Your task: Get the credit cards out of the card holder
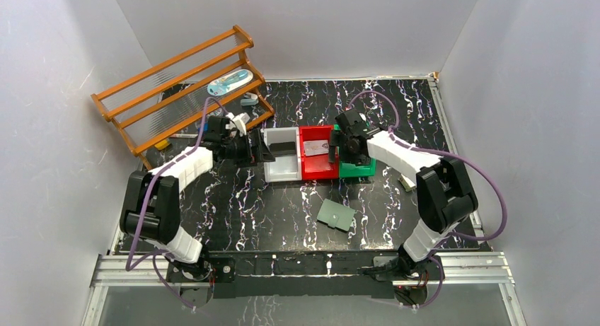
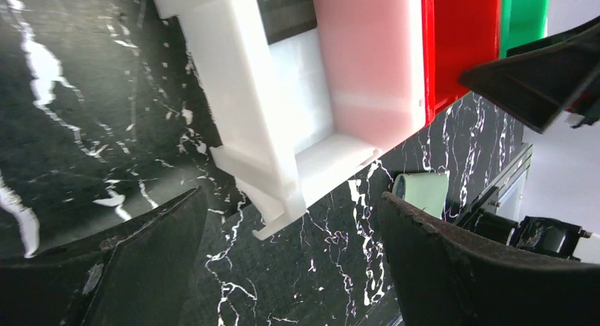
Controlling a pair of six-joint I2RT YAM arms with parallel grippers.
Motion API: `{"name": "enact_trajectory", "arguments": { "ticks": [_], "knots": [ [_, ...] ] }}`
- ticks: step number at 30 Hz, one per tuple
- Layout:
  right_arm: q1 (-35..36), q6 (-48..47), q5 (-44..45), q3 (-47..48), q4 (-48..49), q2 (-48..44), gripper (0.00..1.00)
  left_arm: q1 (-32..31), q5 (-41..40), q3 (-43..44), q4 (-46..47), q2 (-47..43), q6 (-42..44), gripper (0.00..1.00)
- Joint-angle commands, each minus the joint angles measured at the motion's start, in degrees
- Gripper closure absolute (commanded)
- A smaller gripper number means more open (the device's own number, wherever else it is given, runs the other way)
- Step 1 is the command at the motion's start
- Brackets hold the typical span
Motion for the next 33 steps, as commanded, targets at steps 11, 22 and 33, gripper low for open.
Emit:
{"name": "enact_trajectory", "arguments": {
  "ticks": [11, 22, 33],
  "knots": [
    [-0.2, 1.4, -7.6, -9.2, -1.2, -20.3, 0.03, -2.6, -4.2, 0.9, 0.3, -0.9, -0.2, 0.19],
    [0.0, 8.6, -30.6, -31.2, 10.1, -35.3, 0.08, -2.5, -19.8, -5.6, -3.6, -22.0, -1.7, 0.06],
    [5.7, 4.5, -15.9, -24.8, -3.5, -25.7, 0.13, -2.2, -27.0, -12.6, -9.4, -38.7, -6.7, 0.02]
  ]
}}
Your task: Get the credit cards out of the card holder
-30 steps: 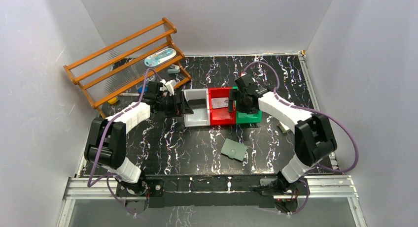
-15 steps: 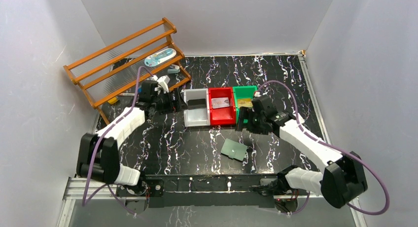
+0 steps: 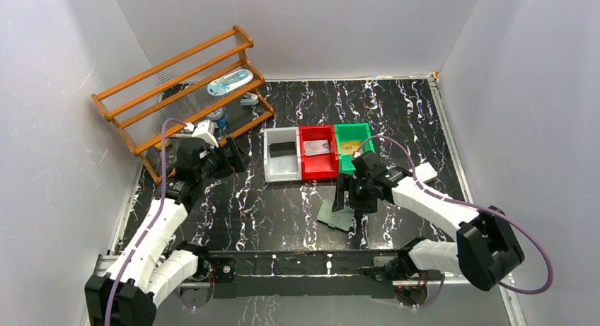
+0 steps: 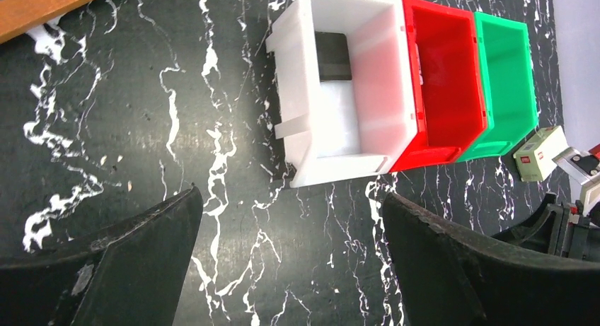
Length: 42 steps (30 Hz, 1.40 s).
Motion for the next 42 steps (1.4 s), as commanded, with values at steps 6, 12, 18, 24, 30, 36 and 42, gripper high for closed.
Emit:
{"name": "enact_trajectory", "arguments": {
  "ticks": [6, 12, 18, 24, 30, 36, 42],
  "knots": [
    [5.4, -2.4, 12.5, 6.8, -7.7, 5.6, 0.16, 0.2, -0.4, -2.0, -7.3, -4.2, -3.6, 0.02],
    [6.2, -1.1, 15.1, 6.2, -5.9, 7.1, 0.13, 0.2, 8.4, -3.3, -7.0, -2.2, -1.8, 0.02],
    [6.2, 7.5, 15.0, -2.6, 7.6, 6.3, 0.18, 0.2, 9.6, -3.7, -8.2, -1.6, -0.8, 0.02],
    [6.3, 9.2, 13.7, -7.0, 11.2, 2.2, 0.32, 0.2, 8.3, -4.3, -8.3, -2.9, -1.0, 0.02],
    [6.3, 9.1, 11.7, -10.5, 13.9, -4.0, 0.61, 0.2, 10.0, -4.7, -7.9, -1.8, -1.5, 0.02],
    [6.3, 8.4, 10.4, -9.5, 13.8, -8.7, 0.86, 0.2, 10.0, -5.1, -7.9, -2.9, -2.2, 0.02],
    [6.2, 5.7, 11.5, -4.0, 9.2, -11.7, 1.0, 0.2, 9.9, -4.8, -8.8, -3.5, -2.5, 0.02]
  ]
}}
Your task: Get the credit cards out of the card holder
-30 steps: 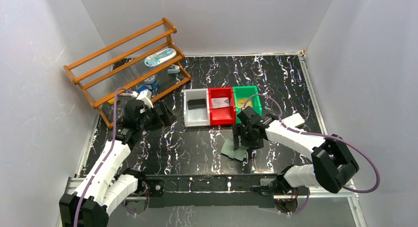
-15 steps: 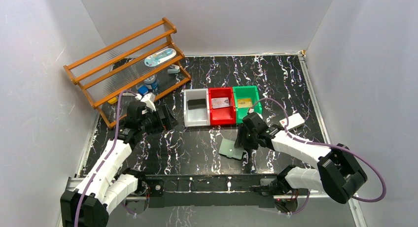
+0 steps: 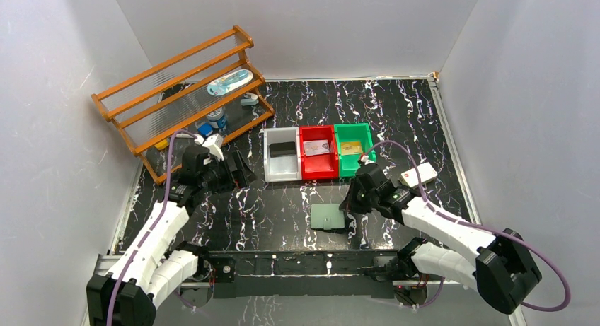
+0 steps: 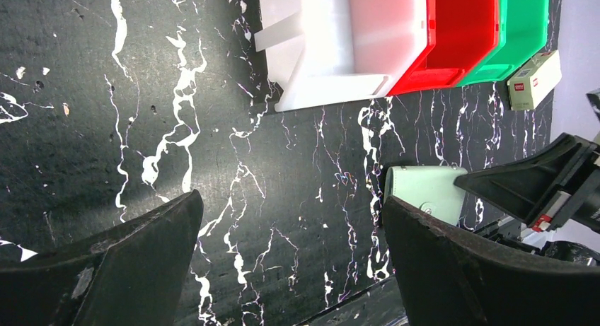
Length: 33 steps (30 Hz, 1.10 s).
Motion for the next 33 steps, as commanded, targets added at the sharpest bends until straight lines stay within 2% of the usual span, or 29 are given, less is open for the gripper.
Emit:
{"name": "enact_trajectory", "arguments": {
  "ticks": [1, 6, 12, 22, 26, 33],
  "knots": [
    [0.2, -3.2, 2.8, 6.8, -4.6, -3.1, 1.0, 0.2, 1.2, -0.2, -1.7, -1.7, -0.3, 0.02],
    [0.3, -8.2, 8.2, 15.6, -11.4, -5.9, 1.0, 0.2, -0.1, 0.8, -2.7, -2.3, 0.2, 0.02],
    [2.9, -12.4, 17.0, 22.9, -17.9, -2.8, 1.0, 0.2, -1.4, 1.6, -3.3, -2.3, 1.1, 0.02],
    [22.3, -13.0, 47.1, 32.2, -23.3, 7.2, 1.0, 0.2, -5.5, 2.3, -5.6, -3.3, 0.9, 0.02],
    [28.0, -14.5, 54.9, 34.4, -24.5, 13.3, 1.0, 0.2, -16.1, 3.5, -9.6, -4.0, -3.6, 0.02],
    [34.7, -18.6, 55.5, 30.9, -18.0, 20.5, 1.0, 0.2, -28.8, 6.0, -16.2, -4.8, -9.3, 0.02]
  ]
}}
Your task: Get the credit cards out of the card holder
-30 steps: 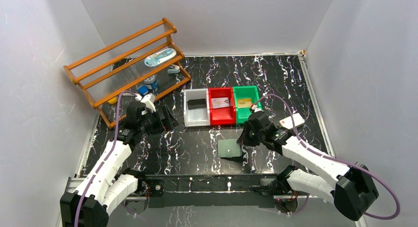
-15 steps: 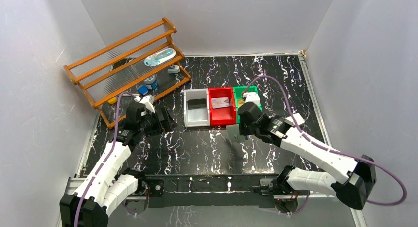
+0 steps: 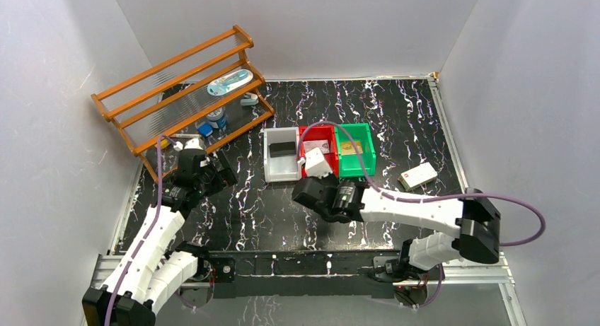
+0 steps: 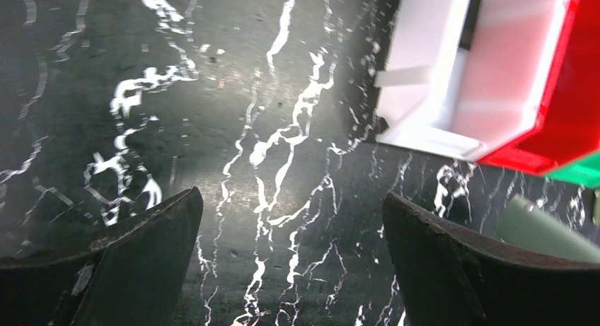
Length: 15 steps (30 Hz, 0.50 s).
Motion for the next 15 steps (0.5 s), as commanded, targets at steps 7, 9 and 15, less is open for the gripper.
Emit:
{"name": "enact_trajectory", "arguments": {
  "ticks": [7, 9, 15],
  "knots": [
    [11.2, -2.5, 4.3, -1.1, 5.2, 9.5, 0.98, 0.2, -15.5, 4.0, -8.8, -3.0, -7.2, 0.02],
    [12.8, -2.6, 1.2, -1.7, 7.2, 10.7, 0.96, 0.2, -16.4, 4.2, -9.5, -3.7, -7.7, 0.02],
    [14.0, -4.8, -10.7, -4.3, 14.9, 9.5, 0.74, 0.2, -17.6, 4.5, -9.9, -5.9, -7.0, 0.02]
  ]
}}
